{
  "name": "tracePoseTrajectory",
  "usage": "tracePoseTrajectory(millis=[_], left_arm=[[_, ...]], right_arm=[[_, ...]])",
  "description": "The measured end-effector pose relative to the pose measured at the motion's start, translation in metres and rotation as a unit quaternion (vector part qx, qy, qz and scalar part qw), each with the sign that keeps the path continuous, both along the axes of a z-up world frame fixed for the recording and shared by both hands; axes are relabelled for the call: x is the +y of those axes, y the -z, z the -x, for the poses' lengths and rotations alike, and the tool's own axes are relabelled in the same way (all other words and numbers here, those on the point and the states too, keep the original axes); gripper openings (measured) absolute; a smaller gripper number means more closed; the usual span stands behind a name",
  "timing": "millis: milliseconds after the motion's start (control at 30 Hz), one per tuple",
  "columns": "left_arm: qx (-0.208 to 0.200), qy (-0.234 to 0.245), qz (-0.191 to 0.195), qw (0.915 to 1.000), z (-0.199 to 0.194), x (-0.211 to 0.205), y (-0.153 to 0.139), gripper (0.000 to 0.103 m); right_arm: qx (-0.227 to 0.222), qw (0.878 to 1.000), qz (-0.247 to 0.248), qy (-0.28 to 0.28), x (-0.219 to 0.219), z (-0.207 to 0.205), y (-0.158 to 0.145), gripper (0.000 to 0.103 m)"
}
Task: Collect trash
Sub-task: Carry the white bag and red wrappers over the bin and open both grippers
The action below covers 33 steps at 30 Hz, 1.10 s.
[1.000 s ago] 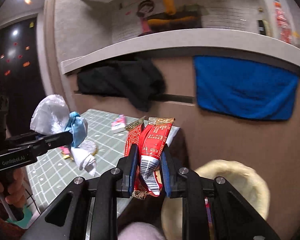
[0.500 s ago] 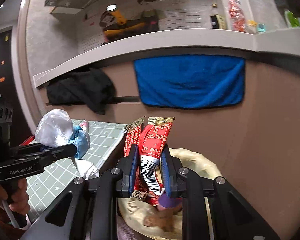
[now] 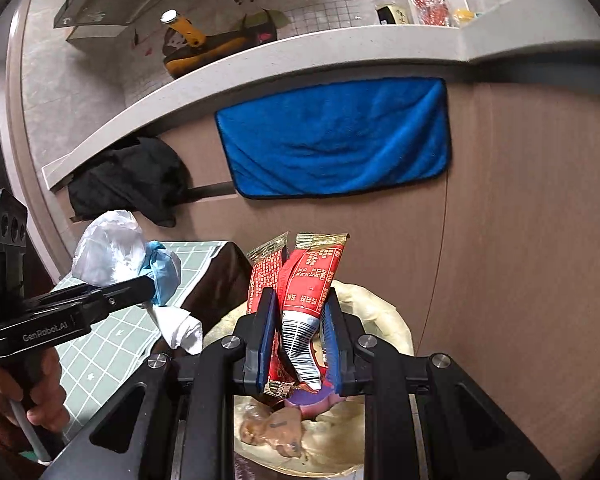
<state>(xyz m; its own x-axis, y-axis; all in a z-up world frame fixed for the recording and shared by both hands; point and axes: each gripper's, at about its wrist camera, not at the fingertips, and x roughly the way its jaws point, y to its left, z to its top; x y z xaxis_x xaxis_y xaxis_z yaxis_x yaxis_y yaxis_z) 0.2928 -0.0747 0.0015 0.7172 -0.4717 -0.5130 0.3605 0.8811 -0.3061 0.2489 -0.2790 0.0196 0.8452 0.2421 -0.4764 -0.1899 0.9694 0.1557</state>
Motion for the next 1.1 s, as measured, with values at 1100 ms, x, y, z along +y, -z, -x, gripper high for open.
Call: tracePoseTrajectory(millis=[1100], left_arm=[[0.133,0.038,-0.059,0.9886,-0.048,-0.059,0.097,0.033]], right_arm=[[0.113,0.993,-0.009,0.014,-0.019,-0.056,0.095,0.02]])
